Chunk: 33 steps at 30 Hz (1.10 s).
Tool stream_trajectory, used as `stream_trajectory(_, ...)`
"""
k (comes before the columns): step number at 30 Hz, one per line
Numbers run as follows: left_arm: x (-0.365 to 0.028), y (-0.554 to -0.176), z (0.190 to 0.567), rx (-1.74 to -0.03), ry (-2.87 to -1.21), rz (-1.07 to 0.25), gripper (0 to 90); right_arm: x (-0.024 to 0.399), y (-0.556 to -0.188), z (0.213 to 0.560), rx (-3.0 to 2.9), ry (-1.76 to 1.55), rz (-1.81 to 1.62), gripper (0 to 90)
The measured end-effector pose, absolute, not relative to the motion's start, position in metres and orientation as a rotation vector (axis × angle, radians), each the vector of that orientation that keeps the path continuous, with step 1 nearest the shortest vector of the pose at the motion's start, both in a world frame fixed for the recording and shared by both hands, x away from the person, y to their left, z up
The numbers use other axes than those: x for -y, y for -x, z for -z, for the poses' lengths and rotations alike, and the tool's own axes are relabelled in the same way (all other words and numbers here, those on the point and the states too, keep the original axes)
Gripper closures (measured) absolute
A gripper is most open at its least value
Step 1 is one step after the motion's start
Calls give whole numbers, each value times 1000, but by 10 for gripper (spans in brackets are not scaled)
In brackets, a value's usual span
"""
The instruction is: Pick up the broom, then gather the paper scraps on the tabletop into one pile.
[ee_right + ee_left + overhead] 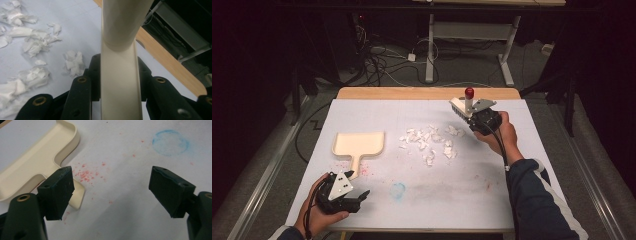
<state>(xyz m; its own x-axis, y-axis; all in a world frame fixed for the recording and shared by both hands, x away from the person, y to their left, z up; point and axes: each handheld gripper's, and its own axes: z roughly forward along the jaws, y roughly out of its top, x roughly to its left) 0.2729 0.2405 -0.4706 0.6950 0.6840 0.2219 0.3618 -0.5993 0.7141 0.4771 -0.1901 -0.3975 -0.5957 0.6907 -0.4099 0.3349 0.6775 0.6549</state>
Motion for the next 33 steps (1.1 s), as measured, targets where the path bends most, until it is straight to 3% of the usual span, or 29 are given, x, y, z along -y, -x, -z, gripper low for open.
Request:
stream_trajectory(18,-240,-273,474,-783,-2279,-628,195,169,-498,426,-2260,-794,-658,679)
stream_trajectory(33,-241,-268,475,-796,-2291,-616,194,142,-470,441,-2348,-673,-739,677)
